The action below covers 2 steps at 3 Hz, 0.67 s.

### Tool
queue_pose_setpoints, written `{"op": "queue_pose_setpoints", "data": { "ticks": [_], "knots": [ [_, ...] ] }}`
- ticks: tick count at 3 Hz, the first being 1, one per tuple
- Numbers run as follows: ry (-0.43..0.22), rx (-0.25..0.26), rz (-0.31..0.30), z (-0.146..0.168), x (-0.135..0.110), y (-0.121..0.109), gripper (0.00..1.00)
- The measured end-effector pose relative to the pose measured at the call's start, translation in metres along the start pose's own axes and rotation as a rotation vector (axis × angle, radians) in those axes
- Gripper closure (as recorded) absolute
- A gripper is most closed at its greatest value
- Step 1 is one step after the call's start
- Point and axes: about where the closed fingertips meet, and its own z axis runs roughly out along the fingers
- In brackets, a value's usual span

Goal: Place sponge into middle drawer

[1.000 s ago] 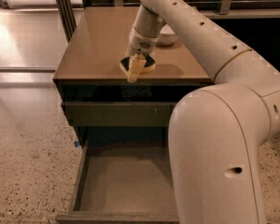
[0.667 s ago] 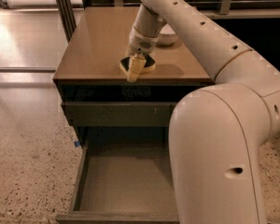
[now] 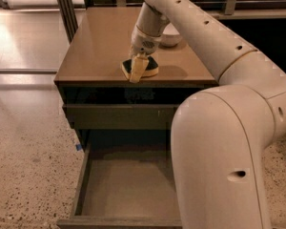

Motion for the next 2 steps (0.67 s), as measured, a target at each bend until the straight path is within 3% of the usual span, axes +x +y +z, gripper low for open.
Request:
{"op": "queue_pose_setpoints", "data": {
  "ticks": [1, 2],
  "knots": [
    [-0.111, 0.019, -0.091, -0.035, -0.015, 0.020, 1.00],
    [-0.196, 0.076, -0.180, -0.082, -0.027, 0.052, 1.00]
  ]
}}
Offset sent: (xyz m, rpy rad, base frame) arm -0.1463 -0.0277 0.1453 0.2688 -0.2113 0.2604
